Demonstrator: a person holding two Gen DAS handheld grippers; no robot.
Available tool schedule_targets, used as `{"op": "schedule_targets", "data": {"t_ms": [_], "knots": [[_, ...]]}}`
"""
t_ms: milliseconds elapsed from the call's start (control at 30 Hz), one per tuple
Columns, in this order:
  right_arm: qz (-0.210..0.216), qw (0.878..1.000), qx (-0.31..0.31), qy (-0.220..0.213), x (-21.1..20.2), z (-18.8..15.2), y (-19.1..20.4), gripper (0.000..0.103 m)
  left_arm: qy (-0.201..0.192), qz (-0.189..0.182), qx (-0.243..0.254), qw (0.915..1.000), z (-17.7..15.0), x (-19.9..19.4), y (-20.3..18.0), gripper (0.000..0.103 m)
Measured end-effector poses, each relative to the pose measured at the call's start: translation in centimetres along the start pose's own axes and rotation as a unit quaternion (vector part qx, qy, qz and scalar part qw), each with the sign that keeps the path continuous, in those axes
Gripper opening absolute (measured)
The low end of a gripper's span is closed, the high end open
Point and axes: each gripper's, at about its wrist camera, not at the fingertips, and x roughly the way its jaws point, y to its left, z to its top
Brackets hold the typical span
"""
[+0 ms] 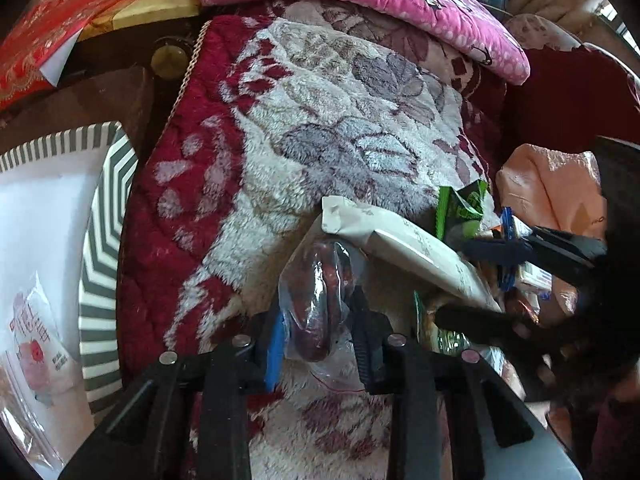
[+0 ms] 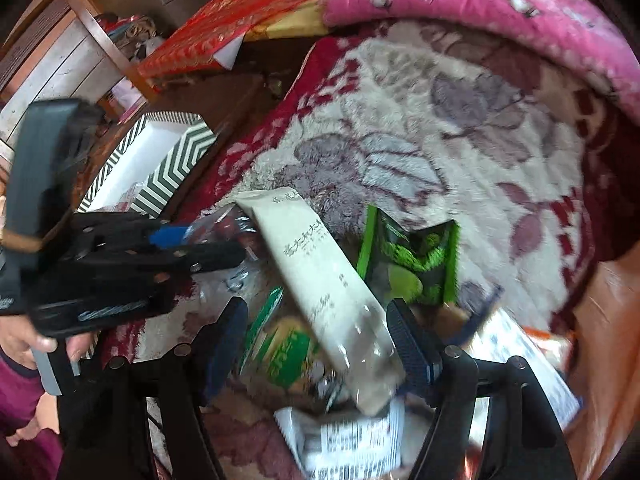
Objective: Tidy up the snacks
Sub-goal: 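Grasp the red date bag with the left gripper while the right grasps the white tube packet, then carry the date bag and tube packet into the tray and open both grippers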
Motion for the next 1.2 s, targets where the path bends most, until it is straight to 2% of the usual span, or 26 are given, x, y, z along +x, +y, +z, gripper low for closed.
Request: {"op": "schedule_targets", "data": {"t_ms": [133, 167, 233, 267, 300, 333, 367, 633, 800, 1200], "knots": [[0.016, 1.0, -0.018, 0.007, 1.2, 1.0, 0.0, 0.073, 0.001, 0.0, -0.001, 1.0, -0.7, -0.7, 0.4, 0.025], [0.009, 1.0, -0.027, 0.01, 1.6, 1.3, 0.2, 0.064, 0.002, 0.001, -0.001, 1.0, -0.8, -0.7, 0.4, 0.025], [0.004, 0.999, -0.031, 0.014, 2.0, 1.4, 0.1, 0.055, 0.004, 0.006, -0.004, 1.0, -1.0, -0.8, 0.6, 0.025], [0.011, 1.0, -0.025, 0.016, 2.2, 1.5, 0.0, 0.045, 0.004, 0.007, -0.005, 1.0, -1.1, -0.8, 0.6, 0.025], [0.01, 1.0, -0.021, 0.018, 2.3, 1.5, 0.0, 0.042, 0.003, 0.007, -0.007, 0.9999, -1.2, -0.9, 0.7, 0.024], [0.001, 1.0, -0.025, 0.017, 2.3, 1.4, 0.2, 0.034, 0.0, 0.012, -0.01, 0.9999, -1.3, -1.1, 0.7, 0.023], [-0.007, 0.999, -0.031, 0.016, 2.2, 1.3, 0.4, 0.018, -0.003, 0.015, -0.011, 0.9998, -1.4, -1.3, 0.7, 0.022], [-0.011, 0.999, -0.029, -0.033, -1.1, 0.1, 2.5, 0.014, -0.024, 0.03, -0.009, 0.9992, -2.2, -3.8, 0.5, 0.021], [0.005, 0.998, -0.019, -0.057, -2.6, -0.5, 3.8, 0.014, -0.038, 0.039, -0.014, 0.9984, -2.7, -5.6, 0.8, 0.021], [0.035, 0.995, -0.017, -0.089, -4.1, -0.2, 7.3, 0.011, -0.068, 0.061, -0.038, 0.9951, -3.7, -9.7, 3.1, 0.021]]}}
